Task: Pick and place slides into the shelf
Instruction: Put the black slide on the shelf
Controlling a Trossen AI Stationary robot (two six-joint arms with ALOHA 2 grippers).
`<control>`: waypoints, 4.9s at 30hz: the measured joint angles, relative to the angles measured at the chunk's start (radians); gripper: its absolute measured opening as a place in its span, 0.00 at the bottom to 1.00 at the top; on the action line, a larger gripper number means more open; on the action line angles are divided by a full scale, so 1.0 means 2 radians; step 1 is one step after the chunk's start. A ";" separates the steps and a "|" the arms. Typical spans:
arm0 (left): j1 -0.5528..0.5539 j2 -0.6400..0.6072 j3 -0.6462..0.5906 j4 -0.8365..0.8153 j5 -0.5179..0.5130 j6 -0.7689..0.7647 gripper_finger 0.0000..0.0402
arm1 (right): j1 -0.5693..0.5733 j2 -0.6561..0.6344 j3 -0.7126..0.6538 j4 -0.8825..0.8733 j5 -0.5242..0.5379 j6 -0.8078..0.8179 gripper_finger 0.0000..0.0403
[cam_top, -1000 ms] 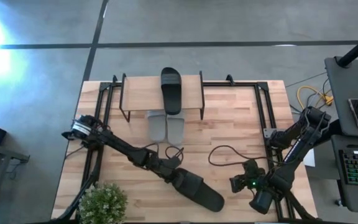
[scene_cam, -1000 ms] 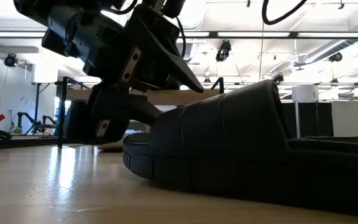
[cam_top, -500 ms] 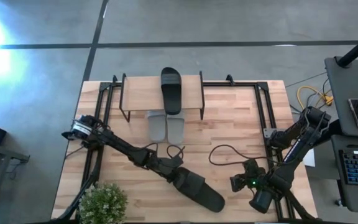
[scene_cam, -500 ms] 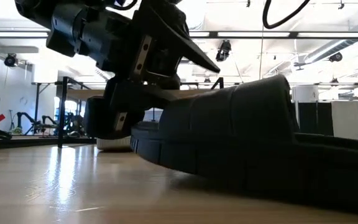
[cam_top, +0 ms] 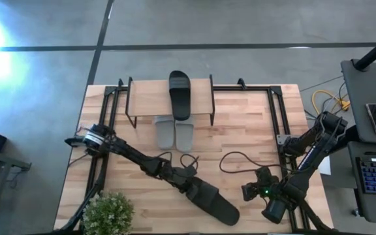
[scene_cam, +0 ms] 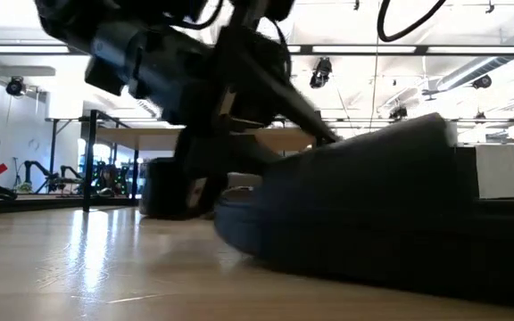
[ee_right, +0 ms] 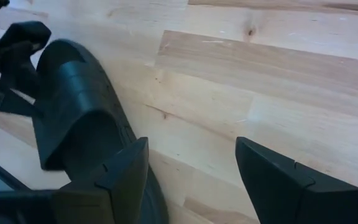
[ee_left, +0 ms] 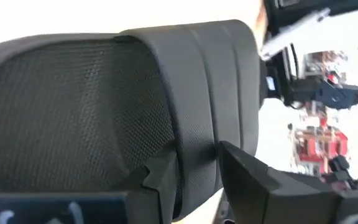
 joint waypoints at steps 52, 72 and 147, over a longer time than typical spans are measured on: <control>0.443 -0.309 0.425 -1.003 0.036 0.548 0.00 | -0.233 -0.038 -0.001 0.258 -0.013 -0.361 0.56; 0.121 -0.288 0.163 -0.809 0.250 0.414 0.00 | -0.213 -0.039 -0.006 0.219 -0.094 -0.351 0.53; -0.258 -0.065 0.231 -0.804 -0.297 0.078 0.55 | -0.179 0.159 0.311 -0.154 0.083 -0.620 0.49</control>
